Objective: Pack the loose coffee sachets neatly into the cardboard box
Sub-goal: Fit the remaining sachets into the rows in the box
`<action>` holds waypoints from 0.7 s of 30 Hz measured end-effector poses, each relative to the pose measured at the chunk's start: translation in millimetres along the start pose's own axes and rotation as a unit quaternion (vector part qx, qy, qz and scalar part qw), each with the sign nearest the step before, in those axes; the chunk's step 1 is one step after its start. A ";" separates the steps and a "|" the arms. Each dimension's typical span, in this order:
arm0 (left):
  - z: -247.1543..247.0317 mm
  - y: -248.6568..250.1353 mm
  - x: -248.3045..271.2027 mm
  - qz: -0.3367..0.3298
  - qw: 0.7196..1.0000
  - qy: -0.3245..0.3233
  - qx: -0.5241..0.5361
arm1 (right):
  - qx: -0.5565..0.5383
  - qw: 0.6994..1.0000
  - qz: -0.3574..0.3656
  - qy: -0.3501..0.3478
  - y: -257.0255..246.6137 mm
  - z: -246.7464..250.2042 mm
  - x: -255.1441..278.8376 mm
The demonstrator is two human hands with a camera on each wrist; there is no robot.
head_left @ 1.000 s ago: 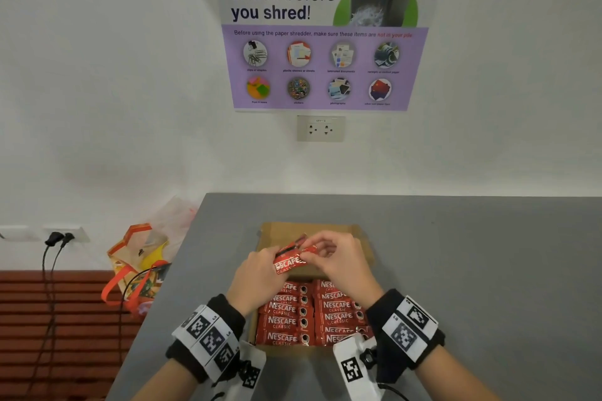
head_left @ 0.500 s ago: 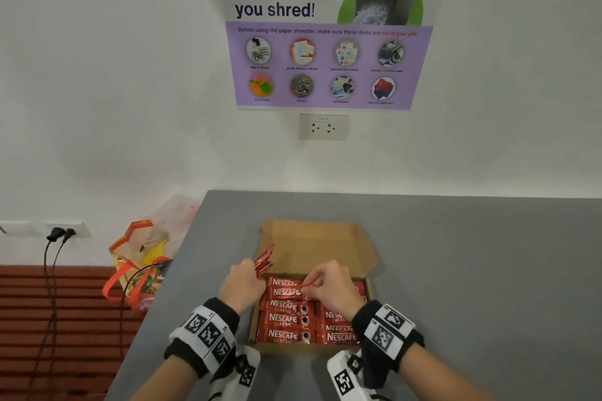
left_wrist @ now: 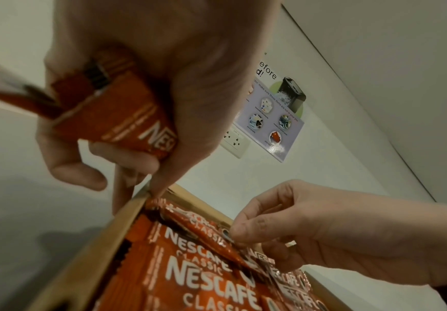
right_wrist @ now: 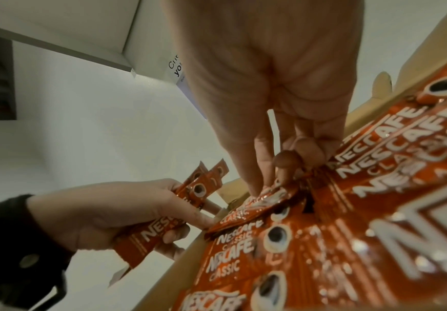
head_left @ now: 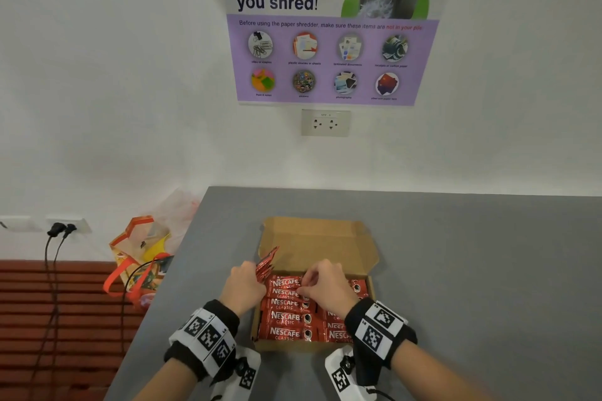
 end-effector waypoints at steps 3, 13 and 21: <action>7.2 5.2 4.0 -0.005 1.000 0.029 -0.008 | 0.001 1.000 0.015 0.002 -1.4 1.7 1.9; 14.6 42.0 10.9 -0.112 0.989 0.084 -0.053 | -0.130 0.987 0.096 0.018 -37.0 29.0 9.2; 18.0 7.7 2.0 -0.021 0.996 0.081 -0.004 | 0.051 0.993 0.110 -0.003 -27.9 -4.2 12.7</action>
Point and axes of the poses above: each hand's wrist, its own x-axis away from the middle knuckle, its own z-axis out of the back of the hand, y = z × x, the point moved 6 cm from there along -x, towards the middle knuckle, and after that the axes turned 9 degrees about -z, right-handed, at the moved point
